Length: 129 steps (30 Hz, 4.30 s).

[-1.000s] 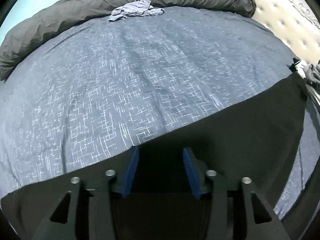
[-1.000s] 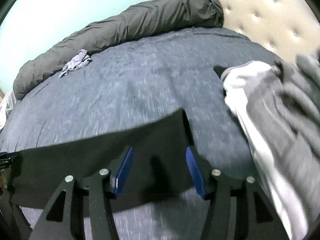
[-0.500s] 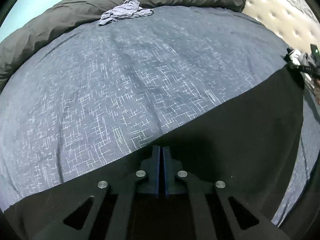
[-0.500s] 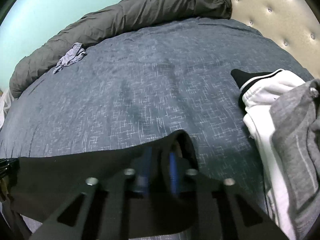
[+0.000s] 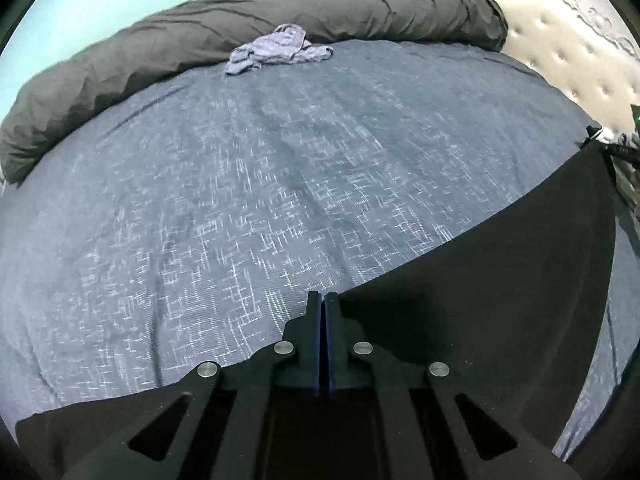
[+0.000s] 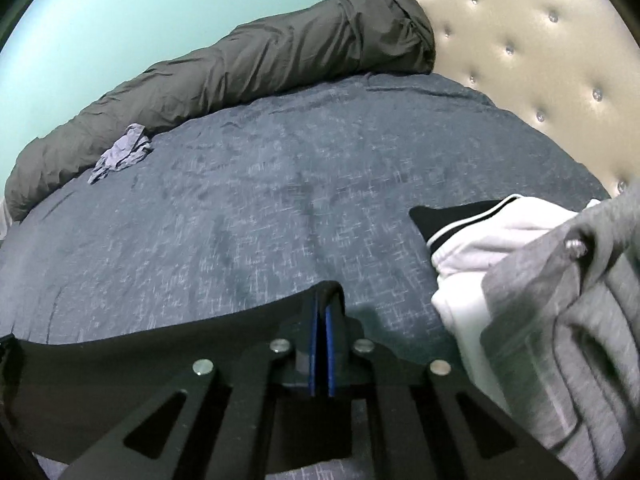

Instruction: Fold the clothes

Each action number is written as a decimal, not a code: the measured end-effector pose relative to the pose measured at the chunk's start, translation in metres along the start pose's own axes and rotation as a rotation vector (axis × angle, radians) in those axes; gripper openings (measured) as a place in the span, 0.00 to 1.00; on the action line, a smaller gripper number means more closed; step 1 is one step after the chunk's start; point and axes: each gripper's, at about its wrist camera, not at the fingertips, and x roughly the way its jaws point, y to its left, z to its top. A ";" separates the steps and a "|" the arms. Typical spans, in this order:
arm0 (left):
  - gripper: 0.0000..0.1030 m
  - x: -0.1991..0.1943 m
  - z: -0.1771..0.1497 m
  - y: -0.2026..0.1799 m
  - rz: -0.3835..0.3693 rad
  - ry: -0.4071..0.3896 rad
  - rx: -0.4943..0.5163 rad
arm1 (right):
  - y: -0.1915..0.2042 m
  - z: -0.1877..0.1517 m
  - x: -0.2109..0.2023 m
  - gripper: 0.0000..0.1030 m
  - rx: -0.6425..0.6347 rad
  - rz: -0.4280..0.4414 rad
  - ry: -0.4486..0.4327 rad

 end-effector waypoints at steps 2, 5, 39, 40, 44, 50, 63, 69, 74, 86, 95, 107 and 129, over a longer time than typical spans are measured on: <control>0.01 0.006 0.000 0.001 0.001 0.012 -0.007 | 0.002 0.001 0.010 0.03 -0.004 -0.024 0.021; 0.01 0.014 0.000 0.002 0.003 0.029 -0.021 | 0.009 -0.001 0.025 0.03 -0.017 -0.052 0.053; 0.12 -0.117 -0.131 0.002 -0.109 -0.057 -0.382 | 0.024 -0.059 -0.019 0.28 -0.252 -0.345 0.092; 0.13 -0.121 -0.139 0.002 -0.109 -0.052 -0.393 | 0.023 -0.059 -0.027 0.28 -0.252 -0.343 0.082; 0.17 -0.143 -0.169 0.003 -0.110 -0.038 -0.430 | 0.034 -0.072 -0.079 0.29 -0.251 -0.199 0.053; 0.25 -0.192 -0.212 0.011 -0.116 -0.047 -0.498 | 0.035 -0.117 -0.156 0.39 -0.200 0.039 0.073; 0.44 -0.275 -0.305 0.032 -0.115 -0.050 -0.623 | -0.046 -0.242 -0.246 0.44 -0.006 0.103 0.160; 0.50 -0.290 -0.345 0.052 -0.107 -0.034 -0.708 | -0.059 -0.285 -0.266 0.47 0.063 0.119 0.193; 0.51 -0.291 -0.376 0.069 -0.091 -0.012 -0.778 | -0.065 -0.305 -0.275 0.49 0.117 0.146 0.208; 0.51 -0.267 -0.417 0.099 -0.084 0.019 -0.916 | -0.046 -0.320 -0.264 0.56 0.142 0.211 0.260; 0.51 -0.255 -0.419 0.109 -0.088 -0.002 -0.949 | -0.037 -0.320 -0.253 0.59 0.174 0.247 0.277; 0.50 -0.241 -0.416 0.122 -0.059 -0.026 -0.959 | -0.033 -0.315 -0.240 0.59 0.239 0.279 0.274; 0.30 -0.233 -0.421 0.138 -0.068 -0.052 -1.049 | -0.033 -0.308 -0.227 0.56 0.290 0.284 0.262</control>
